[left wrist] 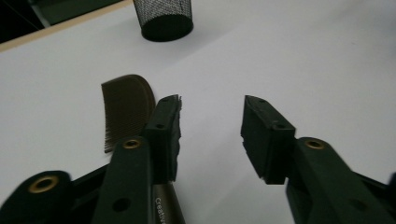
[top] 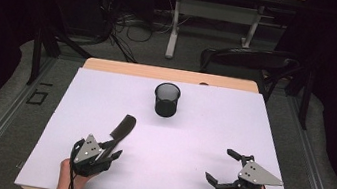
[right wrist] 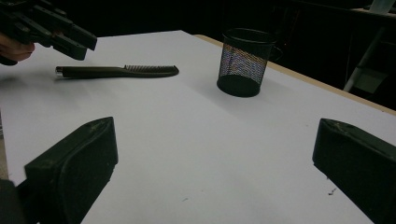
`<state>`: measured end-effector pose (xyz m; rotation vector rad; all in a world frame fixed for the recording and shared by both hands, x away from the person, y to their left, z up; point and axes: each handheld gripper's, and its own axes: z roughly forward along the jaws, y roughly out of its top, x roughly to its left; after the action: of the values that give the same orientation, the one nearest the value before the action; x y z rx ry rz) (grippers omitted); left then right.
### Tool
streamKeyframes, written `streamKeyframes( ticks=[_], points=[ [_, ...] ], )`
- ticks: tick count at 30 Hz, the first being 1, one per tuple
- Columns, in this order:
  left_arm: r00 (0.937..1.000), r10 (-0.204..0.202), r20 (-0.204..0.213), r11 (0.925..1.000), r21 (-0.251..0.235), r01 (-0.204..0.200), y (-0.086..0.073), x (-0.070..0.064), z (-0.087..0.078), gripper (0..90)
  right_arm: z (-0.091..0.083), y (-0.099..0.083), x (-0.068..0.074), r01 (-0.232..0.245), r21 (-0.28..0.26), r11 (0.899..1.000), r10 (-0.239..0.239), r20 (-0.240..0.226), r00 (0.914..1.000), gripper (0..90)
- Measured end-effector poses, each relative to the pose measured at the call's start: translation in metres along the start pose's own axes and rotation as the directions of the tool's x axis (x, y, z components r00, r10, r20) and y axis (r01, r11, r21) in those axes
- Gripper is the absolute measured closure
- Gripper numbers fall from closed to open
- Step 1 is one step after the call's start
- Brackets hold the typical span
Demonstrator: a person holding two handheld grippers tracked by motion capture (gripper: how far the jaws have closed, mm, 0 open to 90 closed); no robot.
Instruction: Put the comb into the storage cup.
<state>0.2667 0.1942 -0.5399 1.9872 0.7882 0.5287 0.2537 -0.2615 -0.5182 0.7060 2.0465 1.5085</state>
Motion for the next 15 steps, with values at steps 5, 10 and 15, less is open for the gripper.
streamKeyframes(
  ticks=[5,10,15],
  points=[
    [0.9998,-0.009,0.017,0.9987,0.051,0.008,-0.003,0.000,0.001,81.8,0.000,0.000,-0.001,0.000,0.006,1.000,0.000,0.000,1.0000,0.0],
    [0.9991,-0.033,0.027,0.9926,0.118,0.029,-0.008,0.001,-0.001,90.0,-0.001,0.000,-0.001,-0.001,0.005,1.000,0.001,0.001,1.0000,0.0],
    [0.9980,-0.055,0.030,0.9851,0.165,0.049,-0.011,0.003,-0.004,90.0,-0.001,0.000,0.000,0.001,0.006,1.000,-0.001,0.002,1.0000,0.0]
  ],
)
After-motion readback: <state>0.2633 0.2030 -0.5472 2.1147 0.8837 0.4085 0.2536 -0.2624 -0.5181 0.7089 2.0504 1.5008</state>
